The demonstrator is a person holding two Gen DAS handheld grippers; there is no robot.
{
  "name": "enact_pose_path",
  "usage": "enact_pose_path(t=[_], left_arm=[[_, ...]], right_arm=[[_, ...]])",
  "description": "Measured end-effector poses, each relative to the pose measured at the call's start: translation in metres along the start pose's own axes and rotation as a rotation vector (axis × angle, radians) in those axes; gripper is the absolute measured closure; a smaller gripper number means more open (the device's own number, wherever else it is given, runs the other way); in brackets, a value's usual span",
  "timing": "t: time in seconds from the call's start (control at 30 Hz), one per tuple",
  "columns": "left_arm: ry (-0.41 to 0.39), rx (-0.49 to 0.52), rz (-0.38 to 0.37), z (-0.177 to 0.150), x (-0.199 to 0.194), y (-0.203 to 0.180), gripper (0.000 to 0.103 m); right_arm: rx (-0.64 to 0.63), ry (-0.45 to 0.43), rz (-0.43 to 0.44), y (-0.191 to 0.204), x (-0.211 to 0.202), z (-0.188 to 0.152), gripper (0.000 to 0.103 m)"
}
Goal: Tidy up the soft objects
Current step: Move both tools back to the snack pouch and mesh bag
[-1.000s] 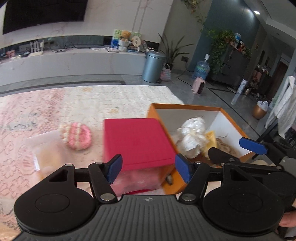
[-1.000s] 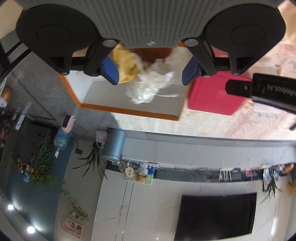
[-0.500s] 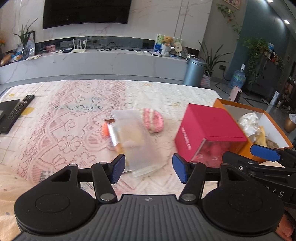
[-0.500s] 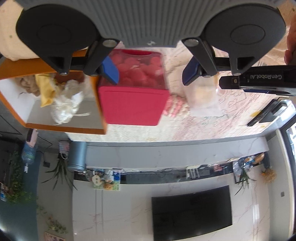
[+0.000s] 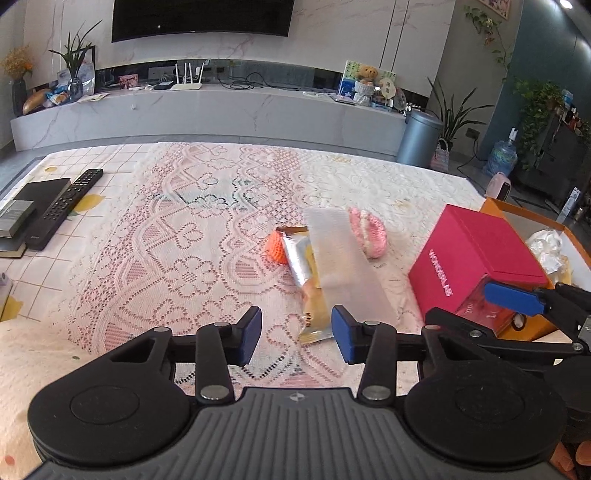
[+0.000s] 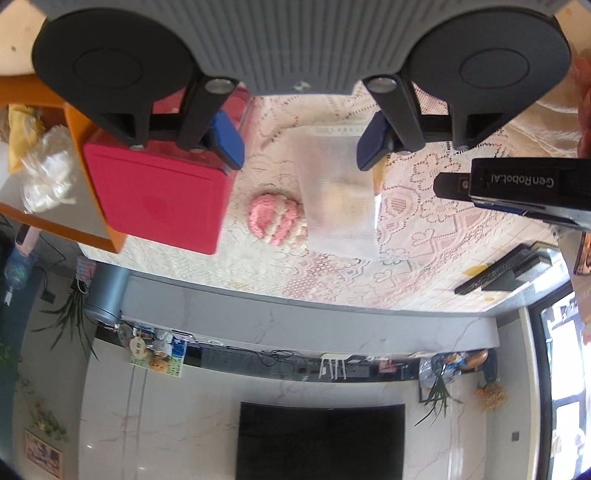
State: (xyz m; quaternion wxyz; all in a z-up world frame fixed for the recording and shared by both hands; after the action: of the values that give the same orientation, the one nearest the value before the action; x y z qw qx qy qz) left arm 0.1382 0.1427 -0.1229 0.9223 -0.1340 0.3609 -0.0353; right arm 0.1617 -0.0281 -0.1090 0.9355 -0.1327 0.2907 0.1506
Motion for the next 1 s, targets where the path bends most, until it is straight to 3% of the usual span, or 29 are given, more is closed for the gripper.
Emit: enact_pose_path(t=[0.2,0.57,0.83,1.0], left_arm=[[0.051,-0.005,0.018,0.001,0.016,0.012,0.052],[0.111,-0.103,0.021,0.006,0.046,0.037,0.053],[0.116,-0.207,0.014,0.003,0.054,0.056,0.055],[0.126,-0.216,0.011,0.001,0.057,0.057,0.055]], right_arm=[[-0.067,0.027,0.030,0.020,0.025,0.007,0.038],[-0.171,0.089,0.059,0.039,0.073,0.013,0.037],[-0.183,0.150,0.091,0.046,0.103,0.016,0.025],[-0.182,0.188,0.106,0.051,0.119,0.016,0.016]])
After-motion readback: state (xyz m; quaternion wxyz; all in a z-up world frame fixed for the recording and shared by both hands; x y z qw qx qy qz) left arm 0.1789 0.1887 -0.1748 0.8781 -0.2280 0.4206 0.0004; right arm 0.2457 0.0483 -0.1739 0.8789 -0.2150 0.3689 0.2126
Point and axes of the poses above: each gripper's, at about its wrist camera, not at the fingertips, and x roughly the way its jaws point, y to its left, z to its top, the point moved 6 cm from there along x, roughly the way its jaws point, and after that the axes turned 11 degrees about -z, right-handed, at the moved point
